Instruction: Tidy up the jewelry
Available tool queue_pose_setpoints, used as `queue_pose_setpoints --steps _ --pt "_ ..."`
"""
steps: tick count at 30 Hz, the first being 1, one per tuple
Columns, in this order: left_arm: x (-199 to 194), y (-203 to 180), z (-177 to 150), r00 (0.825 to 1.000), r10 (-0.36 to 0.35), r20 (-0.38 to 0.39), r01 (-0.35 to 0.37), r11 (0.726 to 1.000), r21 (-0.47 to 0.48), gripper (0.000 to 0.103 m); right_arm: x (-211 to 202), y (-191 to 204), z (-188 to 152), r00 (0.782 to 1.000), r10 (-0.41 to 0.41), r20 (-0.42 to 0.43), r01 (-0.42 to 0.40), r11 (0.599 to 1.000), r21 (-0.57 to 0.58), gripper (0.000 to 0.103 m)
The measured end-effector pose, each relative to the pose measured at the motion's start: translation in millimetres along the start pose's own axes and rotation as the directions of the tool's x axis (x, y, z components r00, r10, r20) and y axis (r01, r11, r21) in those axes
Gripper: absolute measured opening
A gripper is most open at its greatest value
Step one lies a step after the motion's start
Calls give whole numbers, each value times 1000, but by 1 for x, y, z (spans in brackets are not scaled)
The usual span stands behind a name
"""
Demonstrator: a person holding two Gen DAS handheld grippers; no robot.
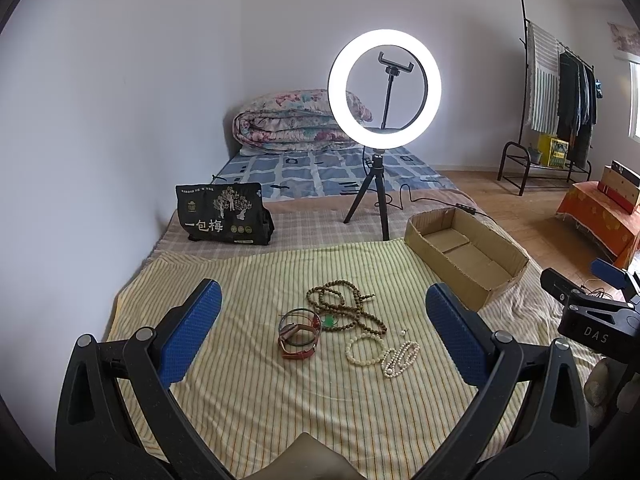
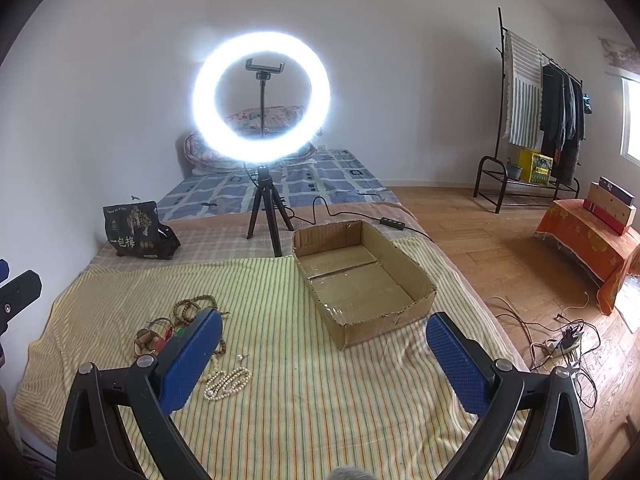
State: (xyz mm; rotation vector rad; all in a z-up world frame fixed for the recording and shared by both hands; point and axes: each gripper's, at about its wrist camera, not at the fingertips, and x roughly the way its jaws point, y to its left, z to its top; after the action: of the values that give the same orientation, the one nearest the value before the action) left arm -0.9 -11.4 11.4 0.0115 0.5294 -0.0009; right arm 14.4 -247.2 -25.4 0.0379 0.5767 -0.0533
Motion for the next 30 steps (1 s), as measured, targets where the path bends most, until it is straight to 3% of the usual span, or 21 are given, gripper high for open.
queue_pose_setpoints --steps 30 --pt "3 0 -1 1000 0 -4 0 1000 -3 103 3 -1 -2 1000 1 -18 0 1000 6 103"
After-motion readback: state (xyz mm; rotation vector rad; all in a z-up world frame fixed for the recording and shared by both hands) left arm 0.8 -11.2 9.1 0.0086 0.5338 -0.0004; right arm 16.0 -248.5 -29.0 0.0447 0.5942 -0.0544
